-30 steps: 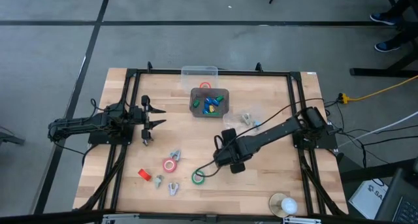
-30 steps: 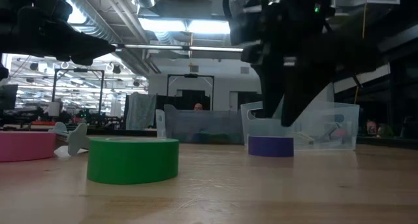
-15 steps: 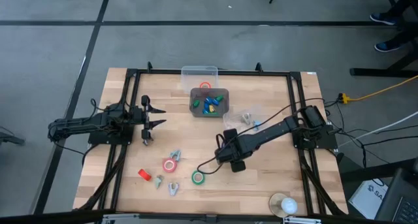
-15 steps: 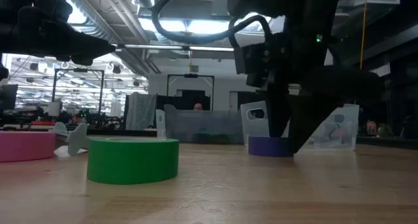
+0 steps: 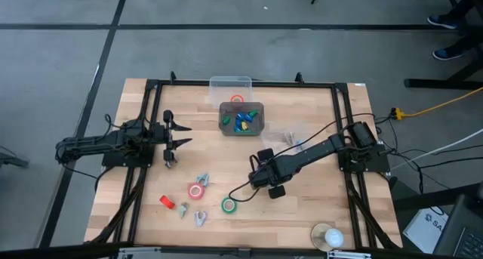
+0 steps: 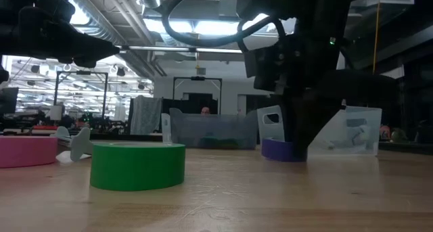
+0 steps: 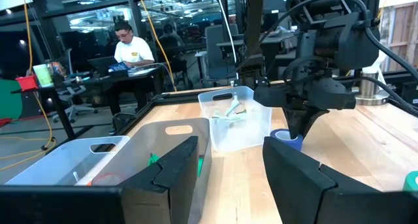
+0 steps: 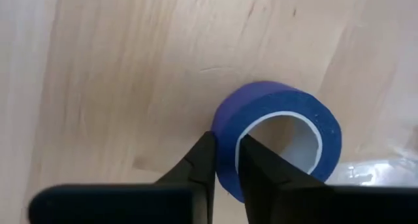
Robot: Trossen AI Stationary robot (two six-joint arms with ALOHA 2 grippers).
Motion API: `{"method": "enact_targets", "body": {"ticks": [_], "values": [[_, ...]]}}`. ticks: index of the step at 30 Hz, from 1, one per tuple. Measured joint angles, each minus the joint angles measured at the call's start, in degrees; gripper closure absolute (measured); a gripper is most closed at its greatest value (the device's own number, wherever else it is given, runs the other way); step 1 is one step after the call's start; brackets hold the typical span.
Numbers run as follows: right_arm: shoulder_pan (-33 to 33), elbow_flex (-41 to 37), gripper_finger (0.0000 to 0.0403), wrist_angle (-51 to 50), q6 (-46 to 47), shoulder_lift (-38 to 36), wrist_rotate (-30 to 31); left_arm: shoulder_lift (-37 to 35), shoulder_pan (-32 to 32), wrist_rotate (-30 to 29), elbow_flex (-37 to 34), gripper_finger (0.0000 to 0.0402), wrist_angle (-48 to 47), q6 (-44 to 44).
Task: Pick and place Stapler, Stapler remover, tape
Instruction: Put the blue tape into the top transparent bin
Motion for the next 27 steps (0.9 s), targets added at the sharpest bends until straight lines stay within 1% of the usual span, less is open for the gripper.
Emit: {"method": "enact_targets", "body": {"ticks": [3, 9, 12, 15, 24, 27], "values": [[-0.1, 0.0, 0.0359, 0.2, -2.3, -0.1, -2.1, 0.0, 0.0, 0.0, 0.0, 0.0233, 0.0, 0.0], [-0.1, 0.9, 0.0352, 0.6, -5.3, 0.1, -2.8, 0.0, 0.0, 0.0, 0.0, 0.0233, 0.0, 0.0], [0.0, 2.3, 0.0356, 1.5, -6.8, 0.3, -5.1, 0.0, 0.0, 0.0, 0.0, 0.0233, 0.0, 0.0], [-0.1, 3.8, 0.0358, 1.4, -8.6, 0.3, -8.7, 0.0, 0.0, 0.0, 0.0, 0.0233, 0.0, 0.0], [-1.6, 8.6, 0.0357, -0.3, -13.9, 0.3, -8.9, 0.0, 0.0, 0.0, 0.0, 0.0233, 0.0, 0.0], [-2.6, 10.7, 0.0357, -0.3, -15.9, 0.2, -11.0, 0.0, 0.0, 0.0, 0.0, 0.0233, 0.1, 0.0]]}}
